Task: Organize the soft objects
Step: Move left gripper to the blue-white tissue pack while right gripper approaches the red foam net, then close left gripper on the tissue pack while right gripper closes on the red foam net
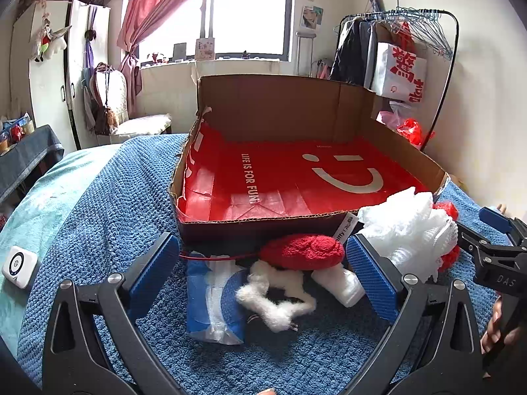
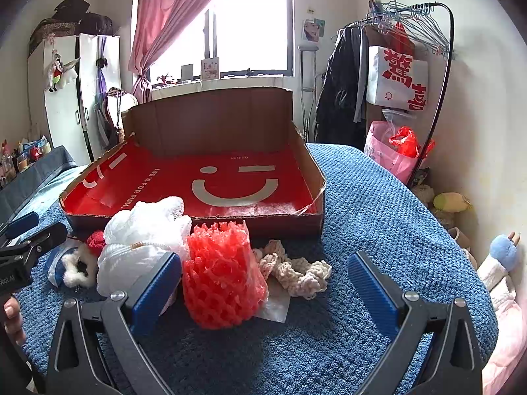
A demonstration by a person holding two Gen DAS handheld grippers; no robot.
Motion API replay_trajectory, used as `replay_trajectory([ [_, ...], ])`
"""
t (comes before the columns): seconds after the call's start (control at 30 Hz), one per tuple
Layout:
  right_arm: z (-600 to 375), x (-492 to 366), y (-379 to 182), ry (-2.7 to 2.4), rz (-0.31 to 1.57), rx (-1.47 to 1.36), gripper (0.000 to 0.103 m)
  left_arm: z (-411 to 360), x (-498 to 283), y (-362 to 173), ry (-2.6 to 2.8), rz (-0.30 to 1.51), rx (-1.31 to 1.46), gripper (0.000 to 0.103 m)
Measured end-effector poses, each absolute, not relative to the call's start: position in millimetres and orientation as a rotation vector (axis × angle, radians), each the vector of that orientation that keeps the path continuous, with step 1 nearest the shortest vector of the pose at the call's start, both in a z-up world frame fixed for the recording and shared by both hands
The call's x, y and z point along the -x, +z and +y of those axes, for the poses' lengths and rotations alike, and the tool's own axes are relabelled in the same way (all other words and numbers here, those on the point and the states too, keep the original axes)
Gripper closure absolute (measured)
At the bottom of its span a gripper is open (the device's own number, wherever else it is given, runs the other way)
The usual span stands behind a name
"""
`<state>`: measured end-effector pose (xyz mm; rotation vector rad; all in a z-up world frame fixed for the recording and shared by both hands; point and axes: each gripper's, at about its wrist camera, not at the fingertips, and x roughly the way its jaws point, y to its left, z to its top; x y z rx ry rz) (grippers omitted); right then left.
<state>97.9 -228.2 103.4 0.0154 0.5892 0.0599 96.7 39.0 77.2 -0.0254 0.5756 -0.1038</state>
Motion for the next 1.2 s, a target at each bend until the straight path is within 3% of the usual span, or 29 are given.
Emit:
replay_trajectory([
  [0.4, -229, -117, 93, 0.147, 0.67, -0.058, 0.0, 46, -123, 75, -0.235, 0.679, 0.041, 0.001],
  [0.6, -232, -121, 90, 0.159, 0.696, -0.064, 0.0, 72, -118, 65, -0.202, 0.744, 0.073, 0.001],
  [0.77, -230, -121, 83, 0.171, 0.719, -0.061, 0.0, 89, -112, 54, -0.167, 0.797, 0.084, 0.008],
  [1.2, -230, -119, 83, 0.176, 0.721, -0.078, 0.0, 91, -104, 37, -0.183, 0.87, 0.006, 0.008],
])
